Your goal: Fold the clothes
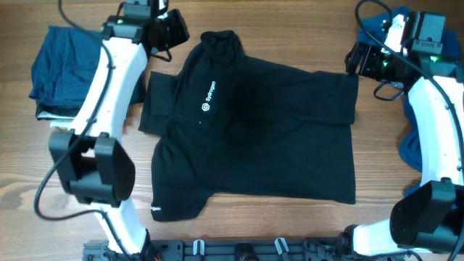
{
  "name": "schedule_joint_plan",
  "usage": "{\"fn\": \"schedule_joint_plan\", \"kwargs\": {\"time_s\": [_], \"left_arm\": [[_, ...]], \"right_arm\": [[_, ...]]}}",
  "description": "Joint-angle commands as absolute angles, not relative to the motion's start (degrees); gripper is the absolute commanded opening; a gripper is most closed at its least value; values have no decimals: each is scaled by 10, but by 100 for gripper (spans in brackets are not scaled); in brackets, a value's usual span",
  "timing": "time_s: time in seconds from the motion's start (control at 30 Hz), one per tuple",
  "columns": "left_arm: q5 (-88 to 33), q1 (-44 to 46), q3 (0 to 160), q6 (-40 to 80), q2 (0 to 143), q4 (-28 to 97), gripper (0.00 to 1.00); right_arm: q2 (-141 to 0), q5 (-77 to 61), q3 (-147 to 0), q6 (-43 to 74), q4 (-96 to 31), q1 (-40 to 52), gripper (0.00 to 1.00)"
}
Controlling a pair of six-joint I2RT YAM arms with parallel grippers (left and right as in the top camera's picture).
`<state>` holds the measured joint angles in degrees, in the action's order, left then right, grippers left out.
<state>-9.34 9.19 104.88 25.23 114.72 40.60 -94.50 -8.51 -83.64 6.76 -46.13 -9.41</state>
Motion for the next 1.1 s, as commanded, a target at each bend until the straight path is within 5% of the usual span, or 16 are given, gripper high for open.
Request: {"fn": "schedule_joint_plan", "kwargs": {"time_s": [0.0,0.23,0.7,0.77,0.83,1.07], "left_arm": [[-112,94,1057,279,1230,323,31],[-143,95,1058,279,1337,160,37],[-158,96,1057,279,1407,102,39],[-159,96,1057,279,1411,96,35],[-159,96,1058,279,1412,91,4],[-170,98,1058,272,1395,83,4]], "right_arm": [[-943,-74,-842,62,-459,-95,99],[-943,-74,-842,62,-459,-95,100],[-943,-74,-842,62,-459,-95,99],[-943,-74,-842,62,-458,-95,99],[-943,-74,-842,62,-458,-95,99],[-943,-74,-842,62,-459,-95,100]]}}
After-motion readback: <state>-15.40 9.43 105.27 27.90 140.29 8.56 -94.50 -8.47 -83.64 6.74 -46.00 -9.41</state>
